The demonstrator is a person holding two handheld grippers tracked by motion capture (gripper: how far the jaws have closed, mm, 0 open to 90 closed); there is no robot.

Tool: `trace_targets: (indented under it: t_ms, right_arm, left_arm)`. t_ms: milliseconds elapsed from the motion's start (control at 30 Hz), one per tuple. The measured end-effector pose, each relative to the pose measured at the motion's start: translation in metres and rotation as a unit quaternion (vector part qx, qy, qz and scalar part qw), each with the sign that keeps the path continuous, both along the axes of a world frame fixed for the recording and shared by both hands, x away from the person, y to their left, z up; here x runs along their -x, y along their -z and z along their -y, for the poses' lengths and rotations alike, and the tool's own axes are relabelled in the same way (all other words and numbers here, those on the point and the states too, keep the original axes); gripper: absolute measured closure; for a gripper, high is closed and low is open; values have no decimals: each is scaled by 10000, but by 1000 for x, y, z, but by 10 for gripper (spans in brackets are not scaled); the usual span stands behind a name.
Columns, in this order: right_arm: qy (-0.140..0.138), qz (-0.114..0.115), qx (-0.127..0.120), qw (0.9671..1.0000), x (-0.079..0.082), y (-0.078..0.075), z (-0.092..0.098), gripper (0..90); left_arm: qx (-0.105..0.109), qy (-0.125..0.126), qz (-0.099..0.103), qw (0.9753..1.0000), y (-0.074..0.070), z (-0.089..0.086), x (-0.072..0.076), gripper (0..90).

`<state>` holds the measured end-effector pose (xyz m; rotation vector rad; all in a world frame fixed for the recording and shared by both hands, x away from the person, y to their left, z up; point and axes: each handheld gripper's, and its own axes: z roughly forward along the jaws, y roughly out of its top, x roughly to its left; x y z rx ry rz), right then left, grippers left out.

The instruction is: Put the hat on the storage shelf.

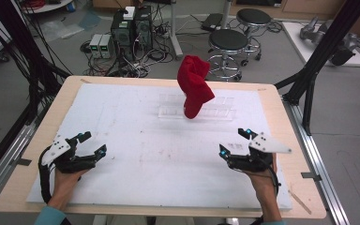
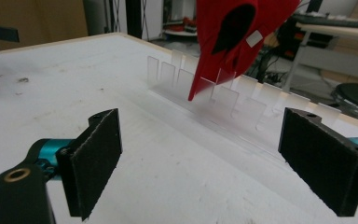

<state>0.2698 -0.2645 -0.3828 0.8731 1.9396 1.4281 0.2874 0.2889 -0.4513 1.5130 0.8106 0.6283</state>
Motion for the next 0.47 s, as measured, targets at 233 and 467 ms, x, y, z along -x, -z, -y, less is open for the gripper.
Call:
trace_targets:
  t_ms: [233, 467]
  right_arm:
    - [330, 316, -264, 9986, 13, 42, 7, 122]
    - [462, 212, -183, 9985, 10, 50, 2, 114]
  left_arm:
    - [-18, -22, 37, 10000, 0, 0, 0, 139]
    - [-48, -30, 43, 10000, 0, 1, 1, 139]
